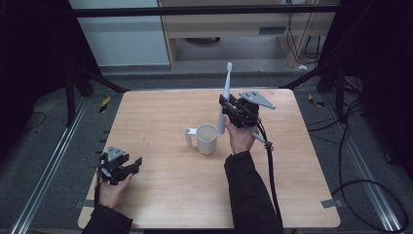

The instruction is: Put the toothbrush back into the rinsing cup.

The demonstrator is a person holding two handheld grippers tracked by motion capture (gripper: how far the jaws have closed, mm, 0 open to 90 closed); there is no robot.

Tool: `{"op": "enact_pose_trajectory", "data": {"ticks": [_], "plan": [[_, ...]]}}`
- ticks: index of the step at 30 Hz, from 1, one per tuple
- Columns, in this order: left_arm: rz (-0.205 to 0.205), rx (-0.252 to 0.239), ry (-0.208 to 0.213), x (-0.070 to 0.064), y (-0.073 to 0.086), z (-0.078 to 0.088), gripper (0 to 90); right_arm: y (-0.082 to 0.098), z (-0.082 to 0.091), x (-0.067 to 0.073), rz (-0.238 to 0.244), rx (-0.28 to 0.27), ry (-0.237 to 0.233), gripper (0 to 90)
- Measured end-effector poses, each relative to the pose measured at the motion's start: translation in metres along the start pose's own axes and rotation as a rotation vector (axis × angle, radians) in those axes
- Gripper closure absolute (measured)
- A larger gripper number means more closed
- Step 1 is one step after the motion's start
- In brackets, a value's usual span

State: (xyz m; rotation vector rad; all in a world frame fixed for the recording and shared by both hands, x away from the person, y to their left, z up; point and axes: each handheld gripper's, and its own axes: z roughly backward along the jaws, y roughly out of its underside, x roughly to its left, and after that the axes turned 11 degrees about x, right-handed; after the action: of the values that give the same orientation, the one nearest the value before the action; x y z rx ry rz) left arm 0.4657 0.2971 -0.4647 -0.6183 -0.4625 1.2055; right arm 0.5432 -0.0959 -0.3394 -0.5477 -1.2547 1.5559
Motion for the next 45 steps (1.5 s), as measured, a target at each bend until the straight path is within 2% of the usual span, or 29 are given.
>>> {"op": "enact_pose_trajectory", "data": {"ticks": [19,45], "plan": [[0.000,-0.003,0.001,0.000,0.000,0.000,43.7,0.011,-0.027,0.014,-0.003,0.020,-0.031,67.5],[0.001,-0.008,0.000,0.000,0.000,0.001,44.0,0.044,-0.059,0.012,-0.007,0.155,0.002,67.4]]}}
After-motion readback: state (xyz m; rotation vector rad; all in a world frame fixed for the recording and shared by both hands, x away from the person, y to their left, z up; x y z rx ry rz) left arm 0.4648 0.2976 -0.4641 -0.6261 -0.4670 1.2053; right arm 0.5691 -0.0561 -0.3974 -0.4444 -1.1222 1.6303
